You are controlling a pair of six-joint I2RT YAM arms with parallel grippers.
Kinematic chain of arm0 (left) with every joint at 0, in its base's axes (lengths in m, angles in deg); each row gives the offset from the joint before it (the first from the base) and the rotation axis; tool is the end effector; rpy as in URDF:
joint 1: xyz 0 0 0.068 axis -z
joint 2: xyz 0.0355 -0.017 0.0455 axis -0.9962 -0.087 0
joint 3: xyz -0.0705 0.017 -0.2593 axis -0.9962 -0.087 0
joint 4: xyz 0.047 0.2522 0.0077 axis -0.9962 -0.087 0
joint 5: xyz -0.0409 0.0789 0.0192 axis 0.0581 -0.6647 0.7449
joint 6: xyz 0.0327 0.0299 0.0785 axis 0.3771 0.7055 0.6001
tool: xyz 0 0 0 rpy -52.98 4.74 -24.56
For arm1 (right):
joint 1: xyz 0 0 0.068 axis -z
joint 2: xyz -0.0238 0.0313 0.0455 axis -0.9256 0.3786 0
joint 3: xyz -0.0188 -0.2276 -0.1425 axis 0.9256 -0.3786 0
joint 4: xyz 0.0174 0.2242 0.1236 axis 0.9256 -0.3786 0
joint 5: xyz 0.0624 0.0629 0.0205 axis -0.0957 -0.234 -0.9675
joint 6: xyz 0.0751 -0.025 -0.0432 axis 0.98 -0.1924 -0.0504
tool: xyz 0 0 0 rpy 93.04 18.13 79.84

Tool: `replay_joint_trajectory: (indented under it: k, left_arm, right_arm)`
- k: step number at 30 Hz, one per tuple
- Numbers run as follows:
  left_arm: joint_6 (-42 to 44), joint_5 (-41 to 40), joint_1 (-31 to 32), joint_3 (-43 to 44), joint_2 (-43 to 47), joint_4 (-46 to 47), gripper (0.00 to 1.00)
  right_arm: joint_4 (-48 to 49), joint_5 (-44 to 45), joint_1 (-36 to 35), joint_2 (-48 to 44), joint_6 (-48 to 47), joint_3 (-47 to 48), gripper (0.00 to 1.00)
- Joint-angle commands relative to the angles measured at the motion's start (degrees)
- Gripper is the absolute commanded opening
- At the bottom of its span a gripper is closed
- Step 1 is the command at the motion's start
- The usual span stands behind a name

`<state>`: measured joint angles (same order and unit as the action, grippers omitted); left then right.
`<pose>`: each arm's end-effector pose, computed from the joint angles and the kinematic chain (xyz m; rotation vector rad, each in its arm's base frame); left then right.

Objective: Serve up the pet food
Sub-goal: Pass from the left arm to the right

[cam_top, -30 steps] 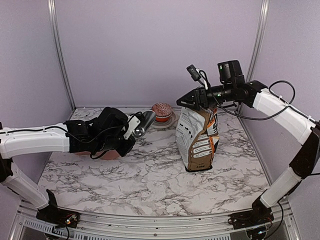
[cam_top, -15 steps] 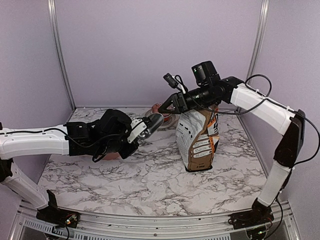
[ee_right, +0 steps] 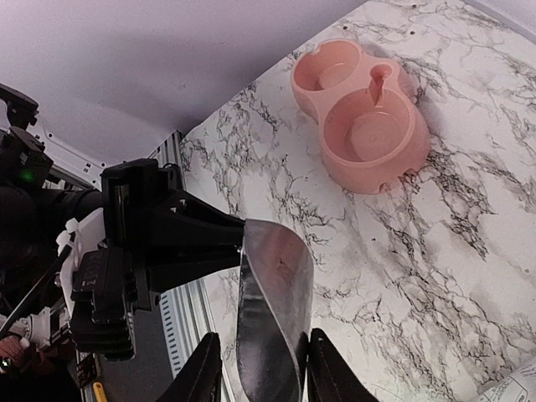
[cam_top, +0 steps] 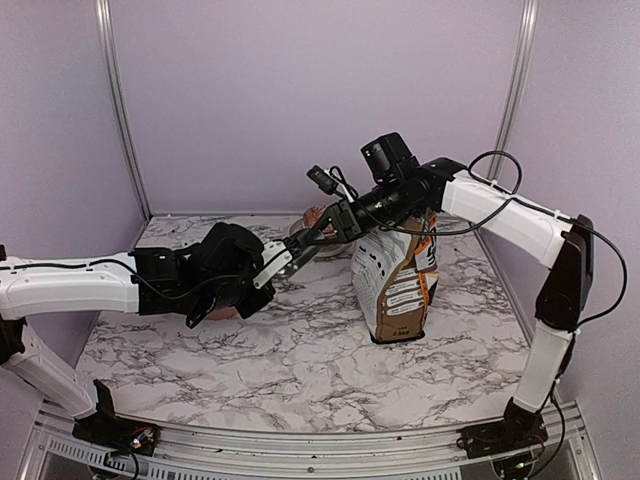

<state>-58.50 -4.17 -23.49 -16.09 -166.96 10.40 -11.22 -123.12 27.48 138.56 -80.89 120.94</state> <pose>0.2018 -0.2874 0.2691 1.0652 1.7915 0.0920 0.2883 0.3183 0.3271 -1.1123 2.1385 1.2933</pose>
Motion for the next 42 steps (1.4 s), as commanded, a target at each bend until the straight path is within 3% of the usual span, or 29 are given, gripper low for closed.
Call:
replay_joint_trajectory:
  k: [1, 8, 13, 37, 39, 42]
  left_arm:
    - [0.99, -1.55, 0.23, -1.20, 1.39, 2.69, 0.00]
    - [1.76, -1.12, 0.29, -1.84, 1.46, 3.29, 0.00]
    - [2.52, -0.69, 0.33, -1.98, 1.62, 3.25, 0.00]
    - [2.66, -1.18, 0.57, -2.77, 2.85, 2.96, 0.00]
    - [2.59, -1.34, 0.57, -2.79, 2.82, 2.89, 0.06]
    - [2.49, -1.38, 0.61, -2.95, 3.06, 2.94, 0.28]
  right_arm:
    - [-1.41, -0.76, -0.60, 1.57, -1.13, 1.46, 0.29]
    - [-1.80, -1.30, -1.40, 2.93, -1.72, 1.36, 0.19]
    - [-2.17, -1.41, -1.96, 3.56, -2.24, 1.27, 0.00]
    - [0.83, -1.38, -2.01, 0.86, -2.18, -1.16, 0.00]
    - [1.61, -1.86, -2.00, 0.54, -1.98, -1.38, 0.00]
    - [2.31, -1.99, -2.00, 0.10, -1.89, -1.35, 0.00]
